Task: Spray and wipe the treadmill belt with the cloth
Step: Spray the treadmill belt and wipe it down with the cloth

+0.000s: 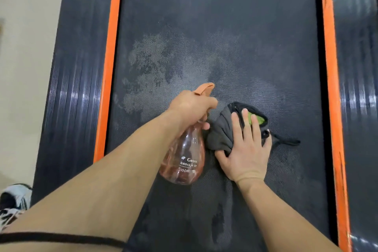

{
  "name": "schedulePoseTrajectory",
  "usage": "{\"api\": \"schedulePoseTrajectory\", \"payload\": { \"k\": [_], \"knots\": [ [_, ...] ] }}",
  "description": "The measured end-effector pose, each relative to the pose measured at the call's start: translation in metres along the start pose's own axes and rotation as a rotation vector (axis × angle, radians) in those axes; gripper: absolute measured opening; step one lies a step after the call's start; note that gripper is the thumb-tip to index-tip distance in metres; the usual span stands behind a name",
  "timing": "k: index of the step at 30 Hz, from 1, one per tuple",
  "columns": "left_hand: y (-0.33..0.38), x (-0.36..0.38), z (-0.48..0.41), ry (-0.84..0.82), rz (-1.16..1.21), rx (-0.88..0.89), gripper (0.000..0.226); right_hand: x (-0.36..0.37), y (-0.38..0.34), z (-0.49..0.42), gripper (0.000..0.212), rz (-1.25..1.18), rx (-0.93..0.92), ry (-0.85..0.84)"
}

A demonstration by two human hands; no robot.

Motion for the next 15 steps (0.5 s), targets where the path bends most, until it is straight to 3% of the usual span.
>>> {"api": "schedulePoseTrajectory", "payload": {
  "k": [5,11,15],
  "knots": [
    [-0.011,-0.005,0.015,0.055,0.099,-0.022,0.01,-0.001,0.002,0.001,0.101,-0.011,-0.024,-0.038],
    [-0.017,-0.022,0.035,0.207,0.064,-0.004,0.02,-0.004,0.007,0.03,0.099,0.005,-0.091,-0.134],
    [-0.024,-0.03,0.04,0.154,0.181,-0.025,0.011,-0.012,0.007,0.02,0.093,-0.088,-0.081,-0.182]
  ]
}}
Point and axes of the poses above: each hand's wrist, its own z-axis away from the middle knuckle, its own x-axis out of the palm, y = z × x, the point moved 5 cm from there along -z, towards the middle knuckle, and after that the axes turned 4 degrees about -x, right-handed, at the moved point
